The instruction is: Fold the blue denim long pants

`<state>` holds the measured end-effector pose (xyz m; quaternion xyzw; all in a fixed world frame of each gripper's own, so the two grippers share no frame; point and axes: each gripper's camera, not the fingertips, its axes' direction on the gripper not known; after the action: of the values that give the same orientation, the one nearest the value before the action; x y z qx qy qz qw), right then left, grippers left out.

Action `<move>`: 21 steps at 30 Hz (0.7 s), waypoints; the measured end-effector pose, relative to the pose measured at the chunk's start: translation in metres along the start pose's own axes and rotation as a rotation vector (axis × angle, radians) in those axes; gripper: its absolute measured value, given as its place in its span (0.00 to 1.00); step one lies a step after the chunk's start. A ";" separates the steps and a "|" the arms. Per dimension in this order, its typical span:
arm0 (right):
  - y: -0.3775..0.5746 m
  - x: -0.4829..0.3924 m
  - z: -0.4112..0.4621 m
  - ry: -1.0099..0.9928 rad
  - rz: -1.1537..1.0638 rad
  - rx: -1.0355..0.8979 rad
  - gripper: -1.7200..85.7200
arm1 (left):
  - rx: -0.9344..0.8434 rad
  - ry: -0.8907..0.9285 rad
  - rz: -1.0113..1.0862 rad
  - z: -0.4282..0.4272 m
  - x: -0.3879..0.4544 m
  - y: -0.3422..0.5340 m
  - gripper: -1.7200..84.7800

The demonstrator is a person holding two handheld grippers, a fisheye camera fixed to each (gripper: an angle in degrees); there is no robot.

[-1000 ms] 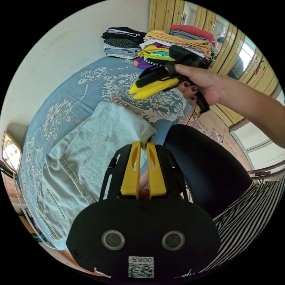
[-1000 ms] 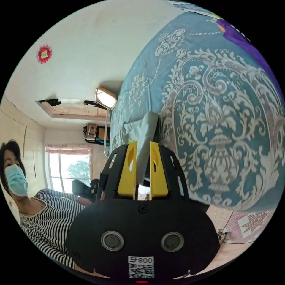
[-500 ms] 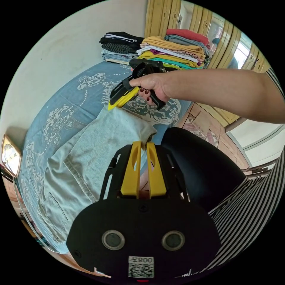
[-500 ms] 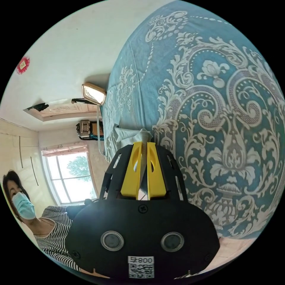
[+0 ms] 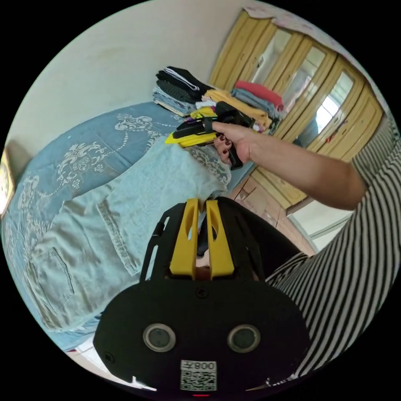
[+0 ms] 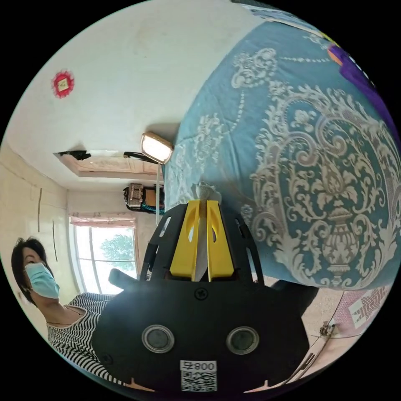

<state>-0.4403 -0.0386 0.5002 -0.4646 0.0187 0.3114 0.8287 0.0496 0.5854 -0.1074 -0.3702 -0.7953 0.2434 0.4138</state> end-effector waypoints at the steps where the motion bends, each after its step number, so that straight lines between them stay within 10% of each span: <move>1: -0.003 -0.028 0.001 -0.009 -0.036 0.004 0.05 | 0.044 0.013 -0.033 -0.017 -0.017 0.019 0.05; 21: -0.088 -0.397 0.227 0.020 -0.274 -0.331 0.05 | 0.506 0.058 -0.727 -0.148 -0.327 0.432 0.05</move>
<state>-0.7715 -0.0917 0.8228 -0.5957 -0.0877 0.1900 0.7755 0.4662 0.6018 -0.4835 0.0401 -0.7772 0.2587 0.5722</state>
